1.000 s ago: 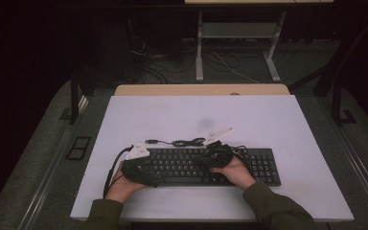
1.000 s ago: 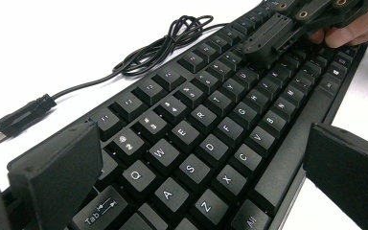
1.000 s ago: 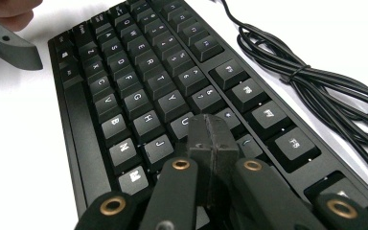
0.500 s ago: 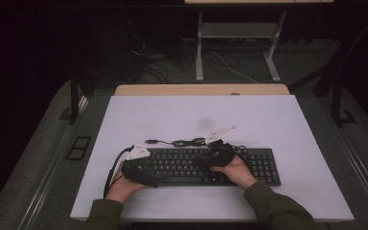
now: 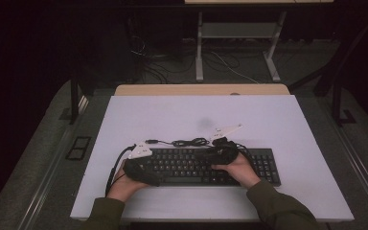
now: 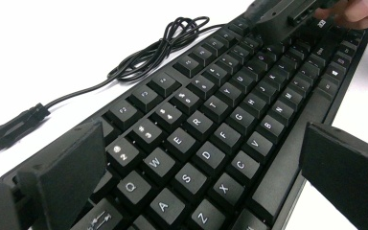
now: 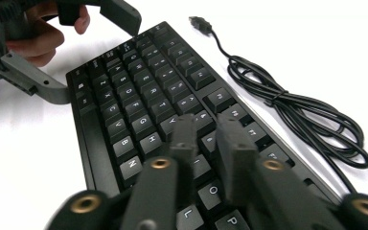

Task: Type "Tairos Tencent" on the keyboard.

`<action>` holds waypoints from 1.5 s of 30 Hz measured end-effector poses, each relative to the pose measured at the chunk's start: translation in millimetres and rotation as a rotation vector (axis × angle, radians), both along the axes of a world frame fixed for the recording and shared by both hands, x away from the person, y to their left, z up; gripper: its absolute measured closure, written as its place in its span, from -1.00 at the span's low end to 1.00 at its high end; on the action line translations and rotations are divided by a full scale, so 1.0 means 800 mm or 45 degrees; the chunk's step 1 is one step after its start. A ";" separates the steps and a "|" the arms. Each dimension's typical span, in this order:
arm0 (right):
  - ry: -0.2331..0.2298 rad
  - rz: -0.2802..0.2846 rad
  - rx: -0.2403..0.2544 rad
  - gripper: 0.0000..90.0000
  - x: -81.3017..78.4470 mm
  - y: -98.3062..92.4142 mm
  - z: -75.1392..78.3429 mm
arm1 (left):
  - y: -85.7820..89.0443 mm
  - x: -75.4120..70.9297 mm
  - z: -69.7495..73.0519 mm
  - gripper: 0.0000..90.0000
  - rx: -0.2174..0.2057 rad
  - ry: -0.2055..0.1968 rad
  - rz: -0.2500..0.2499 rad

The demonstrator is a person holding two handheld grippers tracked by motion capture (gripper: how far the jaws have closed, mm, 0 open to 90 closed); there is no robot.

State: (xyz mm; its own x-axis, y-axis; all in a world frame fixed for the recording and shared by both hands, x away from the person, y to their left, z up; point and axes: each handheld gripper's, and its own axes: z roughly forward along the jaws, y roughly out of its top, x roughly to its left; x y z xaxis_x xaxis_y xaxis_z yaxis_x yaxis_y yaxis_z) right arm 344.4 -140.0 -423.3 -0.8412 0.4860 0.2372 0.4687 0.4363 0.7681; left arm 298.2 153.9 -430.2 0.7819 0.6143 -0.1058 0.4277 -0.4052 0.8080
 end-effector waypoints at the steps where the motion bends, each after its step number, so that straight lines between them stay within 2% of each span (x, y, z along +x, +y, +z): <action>1: 0.001 -0.004 0.001 0.58 0.000 -0.001 0.000 | -0.001 0.000 0.001 -0.94 0.008 -0.001 -0.006; 11: -0.005 -0.046 0.031 0.02 0.003 -0.007 0.000 | -0.010 0.005 0.004 -0.63 0.010 -0.024 -0.025; 17: -0.015 -0.068 0.056 -0.13 0.005 -0.011 0.000 | -0.015 0.011 0.005 -0.36 0.003 -0.031 -0.026; 26: -0.014 -0.073 0.070 -0.19 0.006 -0.014 0.000 | -0.021 0.019 0.003 0.30 0.002 -0.010 -0.047; 33: -0.017 -0.079 0.081 -0.21 0.007 -0.015 0.001 | -0.025 0.024 0.004 0.93 0.019 0.014 -0.064; 45: -0.018 -0.079 0.083 -0.21 0.007 -0.016 0.001 | -0.030 0.032 -0.002 0.96 0.058 0.045 -0.070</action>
